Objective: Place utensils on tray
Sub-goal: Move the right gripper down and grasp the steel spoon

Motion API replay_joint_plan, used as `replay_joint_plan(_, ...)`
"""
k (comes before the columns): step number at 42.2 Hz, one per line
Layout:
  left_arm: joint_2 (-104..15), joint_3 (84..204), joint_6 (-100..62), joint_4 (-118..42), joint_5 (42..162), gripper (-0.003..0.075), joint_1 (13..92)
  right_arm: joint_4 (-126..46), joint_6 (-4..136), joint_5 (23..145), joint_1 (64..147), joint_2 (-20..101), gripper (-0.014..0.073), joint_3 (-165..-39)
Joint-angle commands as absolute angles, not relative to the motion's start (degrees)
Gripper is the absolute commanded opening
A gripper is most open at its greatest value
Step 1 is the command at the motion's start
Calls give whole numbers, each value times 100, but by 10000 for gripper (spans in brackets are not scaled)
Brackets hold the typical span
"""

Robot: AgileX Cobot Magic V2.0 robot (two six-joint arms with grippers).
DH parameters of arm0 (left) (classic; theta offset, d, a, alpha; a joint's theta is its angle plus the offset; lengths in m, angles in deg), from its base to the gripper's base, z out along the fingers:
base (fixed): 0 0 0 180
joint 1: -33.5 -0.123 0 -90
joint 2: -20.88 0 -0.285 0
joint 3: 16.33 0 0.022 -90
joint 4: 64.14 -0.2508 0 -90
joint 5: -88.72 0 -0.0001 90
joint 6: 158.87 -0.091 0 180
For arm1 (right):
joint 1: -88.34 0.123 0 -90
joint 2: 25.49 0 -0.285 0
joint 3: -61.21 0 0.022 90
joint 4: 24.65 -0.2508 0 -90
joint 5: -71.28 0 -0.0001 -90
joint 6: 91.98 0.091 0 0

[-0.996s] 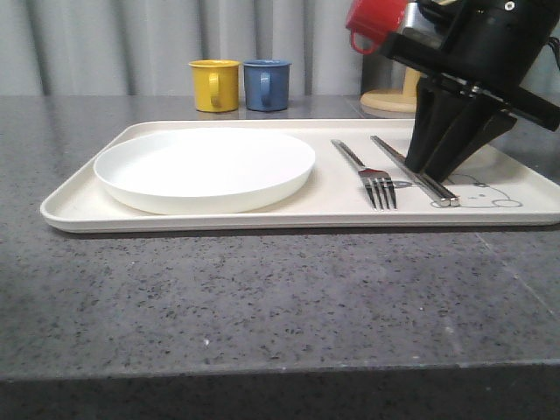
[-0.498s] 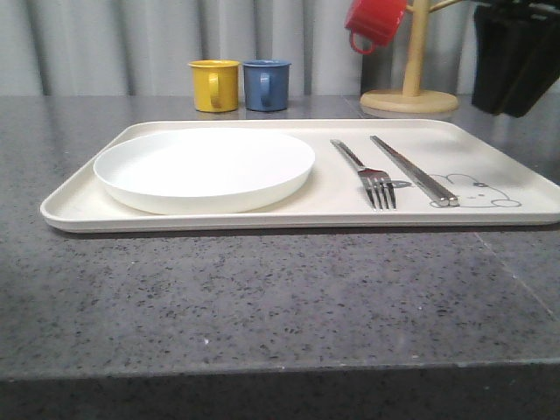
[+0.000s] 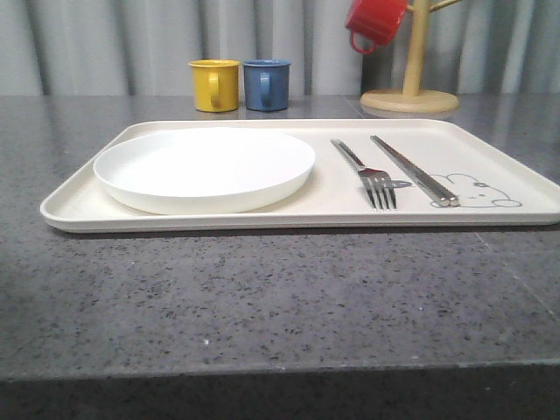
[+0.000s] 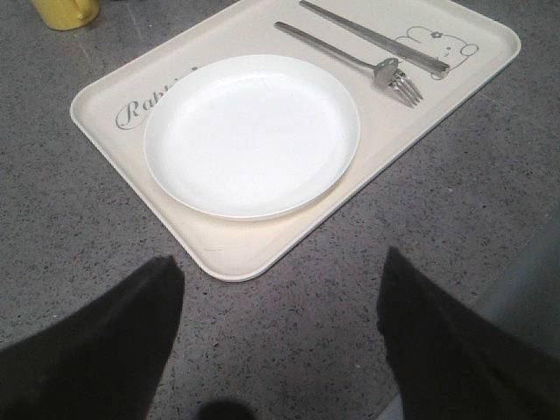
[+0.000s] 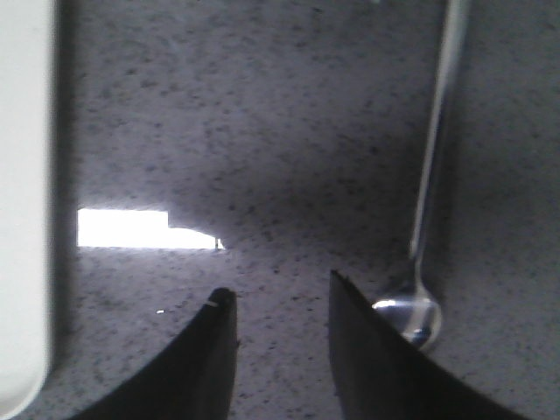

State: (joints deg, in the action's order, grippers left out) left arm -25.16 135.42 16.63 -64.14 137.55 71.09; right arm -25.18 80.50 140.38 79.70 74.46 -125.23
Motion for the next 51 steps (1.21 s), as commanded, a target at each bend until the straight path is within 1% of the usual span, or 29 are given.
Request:
replay_joint_plan(1,-2516,13698,1710,-6414,13339,471,7141,-2422,7994,13816,7634,7303,290,-12629)
replay_joint_plan(8,-2516,13698,1710,-6414,13339,471,7141,-2429,7994,13622,7348,7478,290,-12629)
replay_joint_plan(26,-2516,13698,1710,-6414,13339,471,7141,-2422,7994,13185,7343,8031,290,-12629)
replay_joint_plan(51,-2516,13698,1710,-6414,13339,471,7141,-2427,7994,13187,7343,8378,291,-12629)
